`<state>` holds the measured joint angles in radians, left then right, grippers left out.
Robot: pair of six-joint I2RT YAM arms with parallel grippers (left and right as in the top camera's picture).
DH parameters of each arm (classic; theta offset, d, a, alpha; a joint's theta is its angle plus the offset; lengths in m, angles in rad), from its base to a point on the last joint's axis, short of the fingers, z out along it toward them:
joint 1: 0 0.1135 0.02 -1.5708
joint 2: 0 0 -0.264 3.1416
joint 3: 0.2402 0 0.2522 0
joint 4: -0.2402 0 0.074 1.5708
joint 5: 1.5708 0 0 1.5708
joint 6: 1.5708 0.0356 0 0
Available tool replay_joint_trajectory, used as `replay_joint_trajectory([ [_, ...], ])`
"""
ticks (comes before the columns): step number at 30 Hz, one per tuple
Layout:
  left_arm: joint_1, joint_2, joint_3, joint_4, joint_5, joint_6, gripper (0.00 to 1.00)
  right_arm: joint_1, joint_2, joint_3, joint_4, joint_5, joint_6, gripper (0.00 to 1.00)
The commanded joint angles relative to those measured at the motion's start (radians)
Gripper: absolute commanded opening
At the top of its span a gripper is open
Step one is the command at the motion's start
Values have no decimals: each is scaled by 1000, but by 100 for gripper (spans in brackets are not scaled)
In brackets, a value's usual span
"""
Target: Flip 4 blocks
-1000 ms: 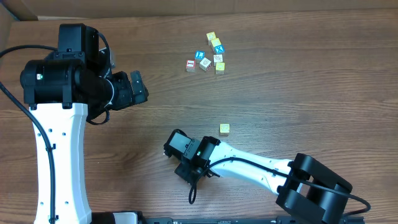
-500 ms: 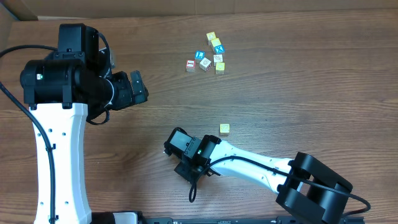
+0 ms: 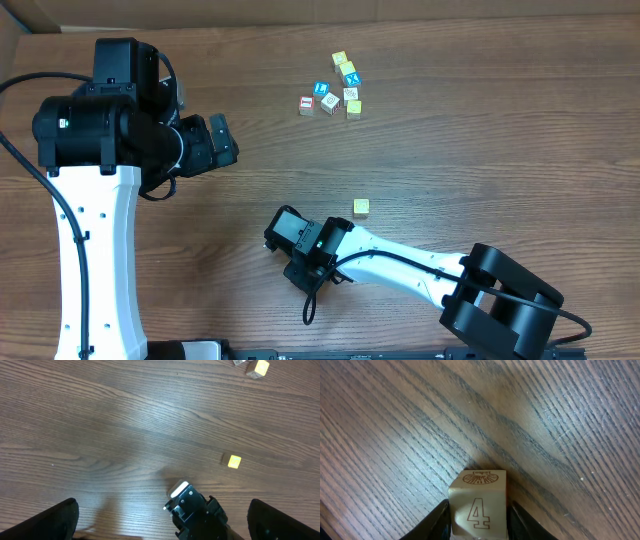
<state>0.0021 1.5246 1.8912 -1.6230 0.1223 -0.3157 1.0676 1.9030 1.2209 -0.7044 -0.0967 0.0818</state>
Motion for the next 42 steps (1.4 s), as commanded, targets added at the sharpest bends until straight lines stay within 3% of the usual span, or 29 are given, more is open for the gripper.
replay_joint_trajectory([
  [1, 4, 0, 0, 5, -6, -14, 100, -3, 9, -6, 4, -2, 4, 36],
  [17, 4, 0, 0, 5, -7, -14, 100, -45, 8, 99, 46, 313, 257, 36],
  [22, 4, 0, 0, 5, -7, -14, 100, -131, 2, 106, 23, 280, 369, 31],
  [27, 4, 0, 0, 5, -6, -14, 100, -224, -46, 150, -22, 145, 368, 29],
  [42, 4, 0, 0, 5, -7, -14, 100, -531, -99, 164, -215, 71, 420, 29],
])
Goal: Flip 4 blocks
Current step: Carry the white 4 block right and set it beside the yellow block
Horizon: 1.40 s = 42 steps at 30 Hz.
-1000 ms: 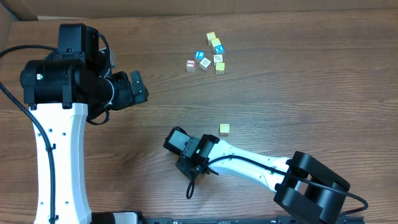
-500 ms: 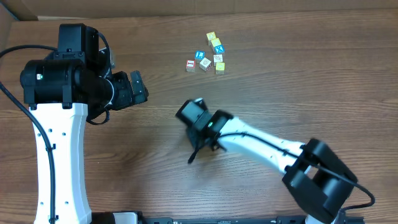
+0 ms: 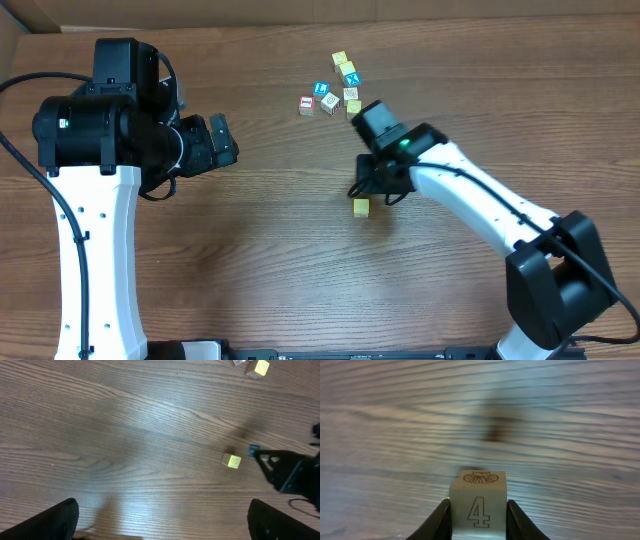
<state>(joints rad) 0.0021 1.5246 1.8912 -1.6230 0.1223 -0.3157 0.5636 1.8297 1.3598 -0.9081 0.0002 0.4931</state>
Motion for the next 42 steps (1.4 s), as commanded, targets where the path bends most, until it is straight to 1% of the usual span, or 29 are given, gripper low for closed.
replay_joint_trajectory([
  [1, 4, 0, 0, 5, -7, -14, 100, -42, -26, 25, -27, -26, 9, 29],
  [5, 4, 0, 0, 5, -7, -14, 99, -65, -26, 5, -68, -29, 9, 29],
  [8, 4, 0, 0, 5, -7, -14, 100, -61, -25, -35, -64, -29, 9, 29],
  [18, 4, 0, 0, 5, -6, -14, 99, -54, -25, -138, 29, -33, 9, 29],
  [23, 4, 0, 0, 5, -6, -14, 100, -53, -25, -177, 90, -93, 9, 30],
  [27, 4, 0, 0, 5, -6, -14, 100, -53, -25, -183, 88, -92, 9, 36],
  [30, 4, 0, 0, 5, -6, -14, 100, -53, -25, -183, 89, -105, 9, 39],
  [36, 4, 0, 0, 5, -7, -14, 100, -53, -25, -182, 89, -115, 9, 52],
  [38, 4, 0, 0, 5, -6, -14, 100, -55, -25, -176, 92, -115, 9, 55],
  [42, 4, 0, 0, 5, -6, -14, 100, -79, -29, -127, 74, -115, 5, 56],
])
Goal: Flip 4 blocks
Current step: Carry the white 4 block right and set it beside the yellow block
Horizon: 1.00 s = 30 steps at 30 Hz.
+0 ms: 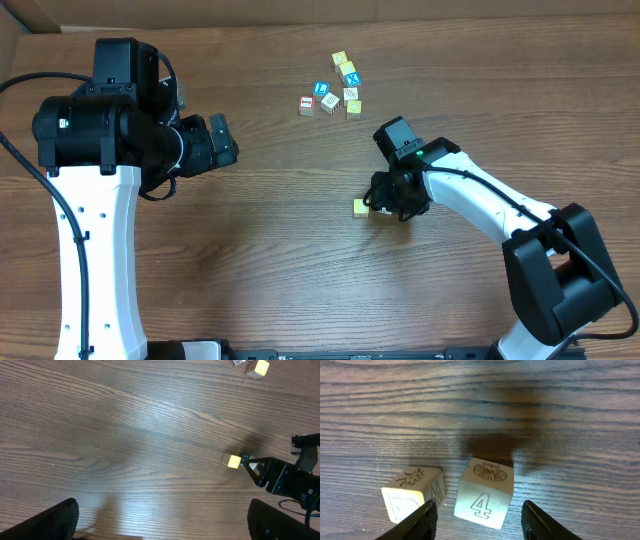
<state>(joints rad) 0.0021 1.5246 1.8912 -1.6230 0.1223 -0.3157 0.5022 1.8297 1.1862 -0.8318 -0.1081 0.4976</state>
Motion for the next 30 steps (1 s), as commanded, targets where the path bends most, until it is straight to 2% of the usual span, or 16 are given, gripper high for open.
replay_joint_trajectory([
  [1, 4, 0, 0, 5, -7, -14, 100, -26, -31, 59, -10, -6, 0, 56],
  [7, 4, 0, 0, 5, -7, -14, 100, -72, -32, 76, -11, -1, 1, 55],
  [11, 4, 0, 0, 5, -7, -14, 100, -76, -32, 74, -3, 68, 5, 40],
  [14, 4, 0, 0, 5, -7, -14, 100, -76, -32, 63, 12, 81, 5, 25],
  [16, 4, 0, 0, 5, -6, -14, 100, -76, -32, 47, 29, 81, 20, 20],
  [22, 4, 0, 0, 5, -6, -14, 99, -76, -32, -26, 99, 76, 56, 18],
  [30, 4, 0, 0, 5, -7, -14, 100, -65, -32, -35, 94, -10, 48, 18],
])
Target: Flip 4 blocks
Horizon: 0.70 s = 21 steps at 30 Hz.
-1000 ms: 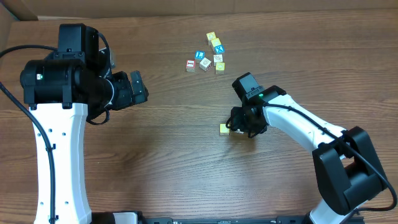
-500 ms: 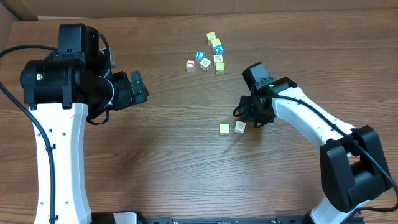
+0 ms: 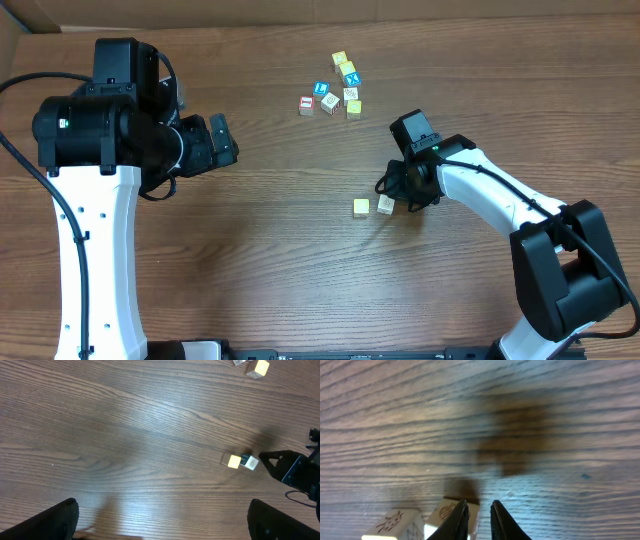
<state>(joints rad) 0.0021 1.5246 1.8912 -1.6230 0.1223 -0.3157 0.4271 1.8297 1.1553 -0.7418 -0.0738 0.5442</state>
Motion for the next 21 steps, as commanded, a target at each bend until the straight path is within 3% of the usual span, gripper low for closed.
replay_joint_trajectory([
  [1, 4, 0, 0, 5, -7, -14, 100, 13, -32, -4, 4, -48, -2, 18],
  [21, 4, 0, 0, 5, -7, -14, 100, 32, -33, 30, -14, -33, -2, 19],
])
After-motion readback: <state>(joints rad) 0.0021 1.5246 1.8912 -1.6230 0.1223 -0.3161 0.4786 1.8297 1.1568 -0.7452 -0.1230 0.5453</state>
